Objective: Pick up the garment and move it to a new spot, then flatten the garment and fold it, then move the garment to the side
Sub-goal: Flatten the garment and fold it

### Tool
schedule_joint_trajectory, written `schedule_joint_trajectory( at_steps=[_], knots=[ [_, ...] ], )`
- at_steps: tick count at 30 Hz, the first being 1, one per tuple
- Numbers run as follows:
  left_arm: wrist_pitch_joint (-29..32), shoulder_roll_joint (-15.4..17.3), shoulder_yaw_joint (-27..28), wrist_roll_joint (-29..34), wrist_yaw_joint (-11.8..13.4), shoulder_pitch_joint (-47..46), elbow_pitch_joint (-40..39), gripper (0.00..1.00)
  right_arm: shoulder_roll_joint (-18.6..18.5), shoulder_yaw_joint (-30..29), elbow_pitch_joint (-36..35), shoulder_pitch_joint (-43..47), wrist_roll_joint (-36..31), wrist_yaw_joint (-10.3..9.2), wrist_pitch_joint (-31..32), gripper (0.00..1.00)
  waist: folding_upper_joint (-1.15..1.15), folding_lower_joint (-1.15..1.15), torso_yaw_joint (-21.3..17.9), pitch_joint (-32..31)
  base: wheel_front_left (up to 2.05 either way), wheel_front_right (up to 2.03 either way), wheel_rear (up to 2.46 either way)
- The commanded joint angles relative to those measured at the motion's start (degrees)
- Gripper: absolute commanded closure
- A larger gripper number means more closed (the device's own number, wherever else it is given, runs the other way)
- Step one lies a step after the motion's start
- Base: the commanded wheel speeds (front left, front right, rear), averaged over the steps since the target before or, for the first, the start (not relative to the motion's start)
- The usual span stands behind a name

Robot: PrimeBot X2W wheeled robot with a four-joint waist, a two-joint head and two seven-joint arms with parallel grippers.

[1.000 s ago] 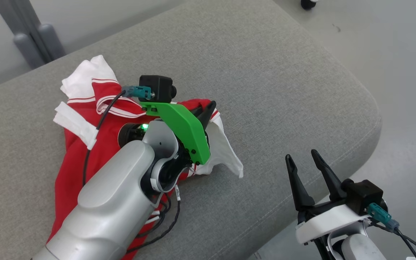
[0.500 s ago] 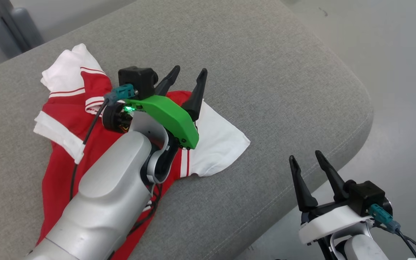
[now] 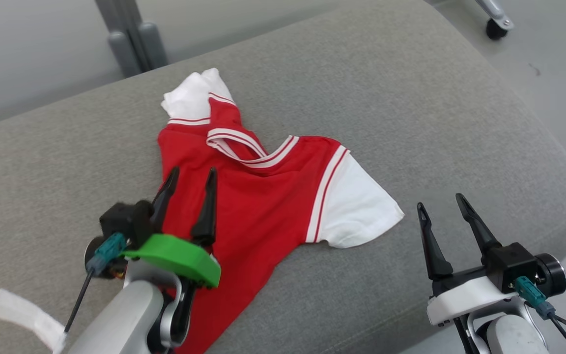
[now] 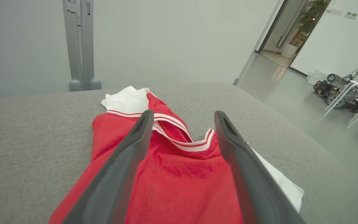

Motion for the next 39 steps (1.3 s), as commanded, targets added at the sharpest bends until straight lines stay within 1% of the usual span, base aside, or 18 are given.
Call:
schedule_joint_trajectory(
  at_steps=[1,3,5,8,12,15,18,20,25,27,29,34,39],
  knots=[
    [-0.45,0.59,1.01,0.98,0.73,3.60,-1.46,0.00,-0.18,-0.56,-0.14,1.11,-0.79,-0.08,-0.17,0.00,0.00,0.00,7.41,-6.11,0.00,0.00,0.00],
    [-0.41,1.48,3.56,3.30,1.44,7.68,-3.63,0.00,-0.17,-1.07,-0.09,1.68,-1.50,-0.08,-0.17,0.00,0.00,0.00,9.33,-7.00,0.00,0.00,0.00],
    [-0.39,1.25,6.44,5.10,1.65,12.31,-5.12,0.00,-0.16,-1.47,0.04,2.28,-2.22,-0.08,-0.17,0.00,0.00,0.00,11.27,-7.56,0.00,0.00,0.00],
    [-0.41,0.66,10.20,9.30,0.33,17.59,-6.25,0.00,-0.16,-1.86,0.41,3.15,-3.41,-0.08,-0.17,0.00,0.00,0.00,14.10,-8.37,0.00,0.00,0.00],
    [-0.42,-1.11,15.37,14.77,-1.21,23.39,-6.35,0.00,-0.20,-2.10,1.00,4.10,-4.26,-0.08,-0.17,0.00,0.00,0.00,16.86,-9.36,0.00,0.00,0.00],
    [-0.41,-3.07,19.79,18.08,-2.93,26.83,-6.69,0.00,-0.19,-1.92,1.44,4.55,-4.47,-0.08,-0.17,0.00,0.00,0.00,18.44,-10.08,0.00,0.00,0.00],
    [-0.36,-4.91,24.19,21.55,-5.22,30.46,-6.50,0.00,-0.19,-1.75,1.86,5.04,-4.20,-0.08,-0.17,0.00,0.00,0.00,19.55,-10.78,0.00,0.00,0.00],
    [-0.37,-6.32,26.56,23.44,-7.08,32.27,-6.51,0.00,-0.17,-1.57,2.13,5.44,-3.72,-0.08,-0.17,0.00,0.00,0.00,19.95,-11.18,0.00,0.00,0.00],
    [-0.36,-9.44,31.57,27.82,-12.92,36.35,-5.96,0.00,-0.17,-1.64,3.50,6.77,-2.39,-0.08,-0.17,0.00,0.00,0.00,20.28,-12.08,0.00,0.00,0.00],
    [-0.37,-10.61,33.65,29.06,-14.95,37.07,-5.58,0.00,-0.20,-1.74,4.13,7.12,-2.10,-0.08,-0.17,0.00,0.00,0.00,20.19,-12.31,0.00,0.00,0.00],
    [-0.36,-11.49,35.30,30.72,-16.43,37.72,-5.14,0.00,-0.17,-1.66,4.80,7.46,-1.96,-0.08,-0.17,0.00,0.00,0.00,19.93,-12.48,0.00,0.00,0.00],
    [-0.36,-13.05,37.26,33.16,-18.70,37.84,-5.32,0.00,-0.16,-1.34,5.72,7.10,-1.25,-0.08,-0.17,0.00,0.00,0.00,19.23,-12.45,0.00,0.00,0.00],
    [-0.36,-13.87,37.83,34.20,-19.50,36.85,-5.13,0.00,-0.17,-1.43,6.14,6.95,-0.49,-0.08,-0.17,0.00,0.00,0.00,18.35,-12.30,0.00,0.00,0.00]
  ],
)
